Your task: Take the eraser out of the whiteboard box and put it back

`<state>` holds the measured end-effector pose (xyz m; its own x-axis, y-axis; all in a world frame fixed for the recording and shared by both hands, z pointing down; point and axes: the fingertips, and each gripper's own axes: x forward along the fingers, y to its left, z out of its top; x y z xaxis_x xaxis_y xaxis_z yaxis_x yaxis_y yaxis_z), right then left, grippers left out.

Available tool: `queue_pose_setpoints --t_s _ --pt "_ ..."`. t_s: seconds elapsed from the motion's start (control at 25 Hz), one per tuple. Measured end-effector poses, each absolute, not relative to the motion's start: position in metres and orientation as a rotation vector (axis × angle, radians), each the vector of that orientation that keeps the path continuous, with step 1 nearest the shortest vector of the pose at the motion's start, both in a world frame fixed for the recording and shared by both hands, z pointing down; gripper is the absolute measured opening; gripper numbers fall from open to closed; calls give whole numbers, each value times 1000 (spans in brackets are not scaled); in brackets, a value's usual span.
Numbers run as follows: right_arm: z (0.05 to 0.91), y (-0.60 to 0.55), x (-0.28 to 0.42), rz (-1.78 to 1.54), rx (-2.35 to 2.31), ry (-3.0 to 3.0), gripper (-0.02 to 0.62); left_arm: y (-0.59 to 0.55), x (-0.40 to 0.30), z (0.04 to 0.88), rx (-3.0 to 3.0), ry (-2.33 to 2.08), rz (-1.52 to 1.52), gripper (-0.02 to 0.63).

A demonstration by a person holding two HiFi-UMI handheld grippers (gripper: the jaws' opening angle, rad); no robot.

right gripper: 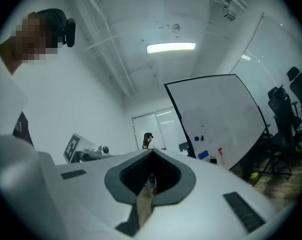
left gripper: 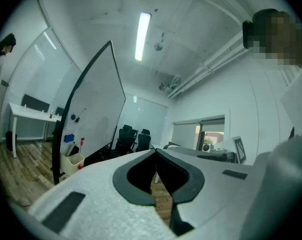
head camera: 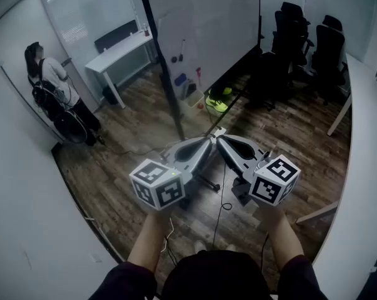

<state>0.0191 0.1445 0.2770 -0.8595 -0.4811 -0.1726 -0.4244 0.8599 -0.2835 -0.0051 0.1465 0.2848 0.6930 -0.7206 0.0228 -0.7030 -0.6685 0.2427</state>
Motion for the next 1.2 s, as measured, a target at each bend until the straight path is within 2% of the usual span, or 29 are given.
queue_pose_setpoints --t_s 0.72,1.2 --pt "288 143 15 -431 -674 2780 3 148 -13 298 2642 -1177 -79 5" --pt "300 139 -16 -465 -697 2775 3 141 -48 307 2629 -1171 -77 6"
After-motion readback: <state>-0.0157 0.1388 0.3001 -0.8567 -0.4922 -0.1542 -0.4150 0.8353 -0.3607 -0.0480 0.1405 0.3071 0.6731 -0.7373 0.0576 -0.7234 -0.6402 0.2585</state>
